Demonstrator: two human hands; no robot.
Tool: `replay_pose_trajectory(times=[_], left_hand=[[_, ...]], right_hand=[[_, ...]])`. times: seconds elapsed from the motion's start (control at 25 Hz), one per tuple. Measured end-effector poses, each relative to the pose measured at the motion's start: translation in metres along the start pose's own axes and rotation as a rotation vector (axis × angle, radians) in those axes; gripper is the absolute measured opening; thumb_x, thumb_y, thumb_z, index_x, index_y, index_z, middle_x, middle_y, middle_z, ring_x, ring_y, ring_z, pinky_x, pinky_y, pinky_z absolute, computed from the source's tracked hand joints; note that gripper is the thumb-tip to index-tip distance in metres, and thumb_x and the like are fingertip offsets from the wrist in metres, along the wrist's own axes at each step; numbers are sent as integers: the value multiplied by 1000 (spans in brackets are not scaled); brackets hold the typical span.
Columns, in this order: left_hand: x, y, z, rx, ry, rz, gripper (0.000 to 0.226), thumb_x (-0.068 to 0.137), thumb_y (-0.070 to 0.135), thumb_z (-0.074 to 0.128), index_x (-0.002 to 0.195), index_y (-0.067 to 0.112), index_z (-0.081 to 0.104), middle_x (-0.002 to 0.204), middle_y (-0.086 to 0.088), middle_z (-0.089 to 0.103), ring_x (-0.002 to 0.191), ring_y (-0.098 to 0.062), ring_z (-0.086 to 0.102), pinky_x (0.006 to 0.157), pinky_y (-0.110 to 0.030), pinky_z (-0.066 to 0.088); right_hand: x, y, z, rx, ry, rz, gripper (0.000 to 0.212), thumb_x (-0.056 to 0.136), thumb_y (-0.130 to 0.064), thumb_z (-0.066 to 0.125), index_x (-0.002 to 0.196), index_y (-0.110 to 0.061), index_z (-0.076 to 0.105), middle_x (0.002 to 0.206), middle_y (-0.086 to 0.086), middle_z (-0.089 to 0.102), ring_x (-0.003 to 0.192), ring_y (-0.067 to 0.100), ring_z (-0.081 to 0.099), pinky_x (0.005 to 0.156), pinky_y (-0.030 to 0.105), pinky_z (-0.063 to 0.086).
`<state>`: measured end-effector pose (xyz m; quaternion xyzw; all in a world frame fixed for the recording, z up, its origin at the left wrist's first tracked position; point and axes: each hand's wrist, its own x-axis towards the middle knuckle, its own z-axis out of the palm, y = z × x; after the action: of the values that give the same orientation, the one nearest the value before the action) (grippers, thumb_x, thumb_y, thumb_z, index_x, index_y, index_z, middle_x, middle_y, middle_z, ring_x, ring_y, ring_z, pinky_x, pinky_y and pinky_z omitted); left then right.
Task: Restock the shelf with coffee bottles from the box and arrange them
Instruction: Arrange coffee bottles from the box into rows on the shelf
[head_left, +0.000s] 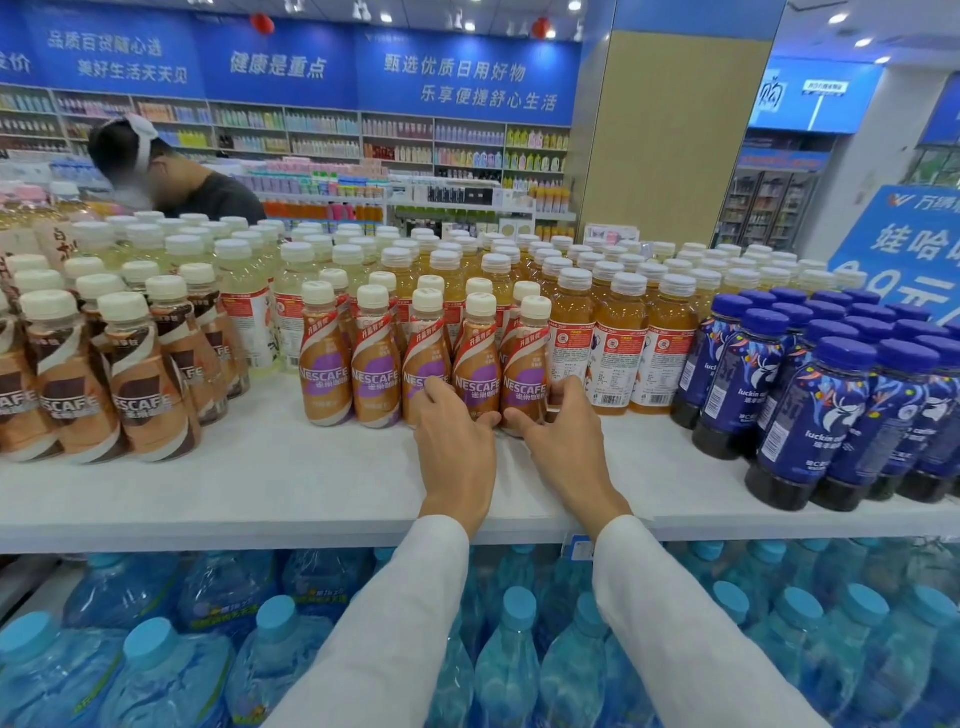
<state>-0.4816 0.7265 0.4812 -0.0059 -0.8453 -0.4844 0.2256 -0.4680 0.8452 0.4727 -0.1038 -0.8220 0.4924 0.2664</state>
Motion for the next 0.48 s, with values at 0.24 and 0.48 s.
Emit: replay_pose_trajectory(times=[0.24,0.48], left_hand=[[3,-2,5,30,17,17,60,85,28,80,129,13,42,130,-11,53,115,-29,58,91,-34,53],[3,-2,5,10,19,20,59,86,28,78,131,12,44,132,-11,53,119,-27,56,94,-34,52]], right_hand=[[-1,-4,-2,12,-2,2,52,84,-37,79,122,-26,46,124,-4,60,109,14,60,87,28,54],[-2,-6,0,-34,-4,-1,51,87,-38,76,124,-26,43,128,-2,57,114,16,59,94,33,55]])
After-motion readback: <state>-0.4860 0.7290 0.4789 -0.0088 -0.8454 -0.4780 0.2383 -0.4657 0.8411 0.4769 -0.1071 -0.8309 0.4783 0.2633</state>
